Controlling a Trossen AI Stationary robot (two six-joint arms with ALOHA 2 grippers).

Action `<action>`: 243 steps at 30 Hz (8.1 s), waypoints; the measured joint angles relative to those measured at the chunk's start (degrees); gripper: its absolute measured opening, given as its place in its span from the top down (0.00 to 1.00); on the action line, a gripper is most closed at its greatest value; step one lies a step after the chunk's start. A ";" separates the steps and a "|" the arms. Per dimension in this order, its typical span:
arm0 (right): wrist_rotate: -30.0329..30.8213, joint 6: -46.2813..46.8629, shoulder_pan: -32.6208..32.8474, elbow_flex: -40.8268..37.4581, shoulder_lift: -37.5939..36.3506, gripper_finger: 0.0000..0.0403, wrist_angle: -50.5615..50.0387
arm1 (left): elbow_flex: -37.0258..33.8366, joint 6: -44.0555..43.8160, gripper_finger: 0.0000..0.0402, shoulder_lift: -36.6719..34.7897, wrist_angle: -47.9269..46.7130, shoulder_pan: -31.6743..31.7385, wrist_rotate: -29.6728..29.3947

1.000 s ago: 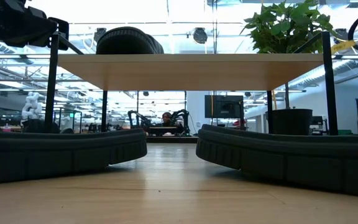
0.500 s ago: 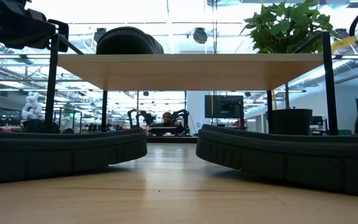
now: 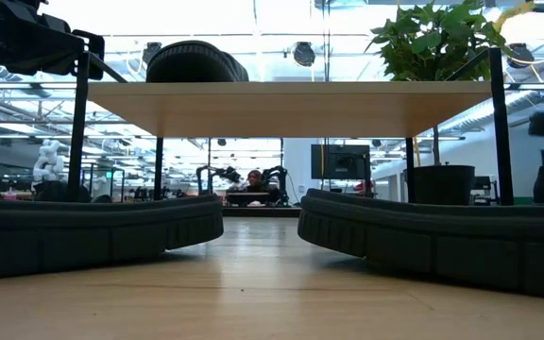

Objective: Pick and place slides into the shelf
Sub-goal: Put the top black slipper on the shelf, then put the left black slipper under the shelf

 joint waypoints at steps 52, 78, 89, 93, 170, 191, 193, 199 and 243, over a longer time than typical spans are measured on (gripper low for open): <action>-6.02 -45.31 -21.85 18.05 10.85 0.99 19.32 | 6.67 24.89 0.95 -2.13 3.57 7.11 -1.64; -9.12 -39.09 -30.00 24.87 16.14 0.98 9.47 | -3.20 -1.48 1.00 -27.06 -10.87 17.88 1.57; -8.78 -37.45 -39.51 48.74 32.71 0.98 -15.09 | -3.41 0.32 0.98 -27.02 -10.95 17.88 1.64; -13.59 -37.06 -43.89 53.65 36.88 0.98 -17.84 | -3.41 0.33 1.00 -27.02 -10.95 17.88 1.68; -16.10 -37.92 -53.77 41.05 40.98 0.65 -6.07 | -3.45 0.81 0.95 -27.00 -13.53 17.88 1.63; -9.69 -40.74 -53.76 40.90 36.05 0.37 -6.90 | -3.45 0.75 0.95 -26.99 -14.01 17.88 1.52; -9.83 -40.84 -53.68 40.90 34.87 0.37 -6.83 | -3.45 0.74 0.95 -27.00 -14.00 17.88 1.54; -9.13 -44.12 -53.10 40.91 29.90 0.43 -7.09 | -3.45 0.73 0.95 -26.99 -13.98 17.88 1.21; 0.61 -36.34 -29.04 -7.05 -19.20 1.00 32.18 | -3.45 -1.70 1.00 -27.02 -10.25 17.88 -1.30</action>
